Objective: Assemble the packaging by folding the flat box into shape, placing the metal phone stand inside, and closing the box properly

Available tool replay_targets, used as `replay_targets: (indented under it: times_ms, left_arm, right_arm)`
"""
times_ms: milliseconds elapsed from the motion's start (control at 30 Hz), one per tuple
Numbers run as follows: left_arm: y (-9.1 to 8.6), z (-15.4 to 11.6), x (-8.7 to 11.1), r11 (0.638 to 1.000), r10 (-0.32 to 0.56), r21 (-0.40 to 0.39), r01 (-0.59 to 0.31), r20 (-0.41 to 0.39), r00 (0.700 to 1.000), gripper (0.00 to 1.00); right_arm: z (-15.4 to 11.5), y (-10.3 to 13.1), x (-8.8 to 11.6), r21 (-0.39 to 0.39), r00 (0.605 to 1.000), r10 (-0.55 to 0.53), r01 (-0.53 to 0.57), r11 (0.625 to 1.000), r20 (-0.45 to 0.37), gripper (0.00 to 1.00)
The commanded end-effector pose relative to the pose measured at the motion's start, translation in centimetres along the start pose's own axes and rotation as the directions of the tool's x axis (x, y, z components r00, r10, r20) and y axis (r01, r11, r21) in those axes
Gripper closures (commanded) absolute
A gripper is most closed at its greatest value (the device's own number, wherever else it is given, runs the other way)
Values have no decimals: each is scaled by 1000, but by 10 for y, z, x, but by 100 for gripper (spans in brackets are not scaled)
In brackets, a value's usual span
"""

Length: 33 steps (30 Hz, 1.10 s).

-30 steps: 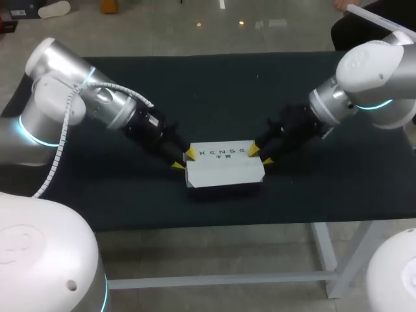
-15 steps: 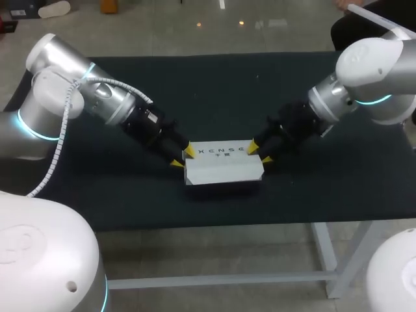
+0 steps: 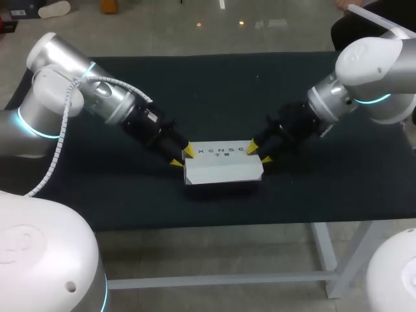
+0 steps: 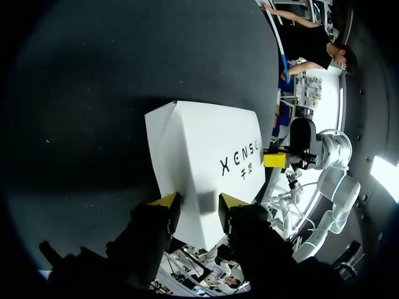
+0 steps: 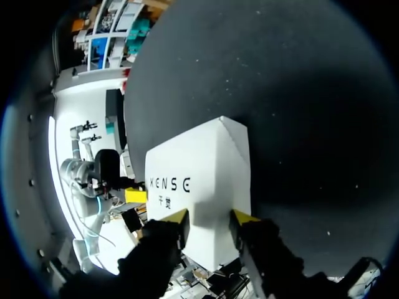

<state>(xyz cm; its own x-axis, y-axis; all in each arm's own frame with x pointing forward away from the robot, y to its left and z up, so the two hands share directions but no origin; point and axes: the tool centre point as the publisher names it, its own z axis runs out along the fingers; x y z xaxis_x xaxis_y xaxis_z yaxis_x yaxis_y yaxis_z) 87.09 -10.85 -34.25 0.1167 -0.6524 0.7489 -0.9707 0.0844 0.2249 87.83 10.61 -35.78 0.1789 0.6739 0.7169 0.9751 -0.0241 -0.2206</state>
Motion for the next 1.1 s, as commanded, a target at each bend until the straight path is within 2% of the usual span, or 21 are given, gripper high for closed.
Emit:
replay_targets:
  times_ms: [33, 1100]
  left_arm:
    - [-5, 15, 15, 1000, 0, -16, 0, 0, 1000, 57]
    - [-12, 10, 17, 997, -26, -79, 26, -7, 1000, 58]
  right_arm:
    - [14, 2, 16, 11, 1000, 3, -3, 1000, 0, 56]
    - [13, 8, 21, 66, 1000, 26, -26, 997, -6, 57]
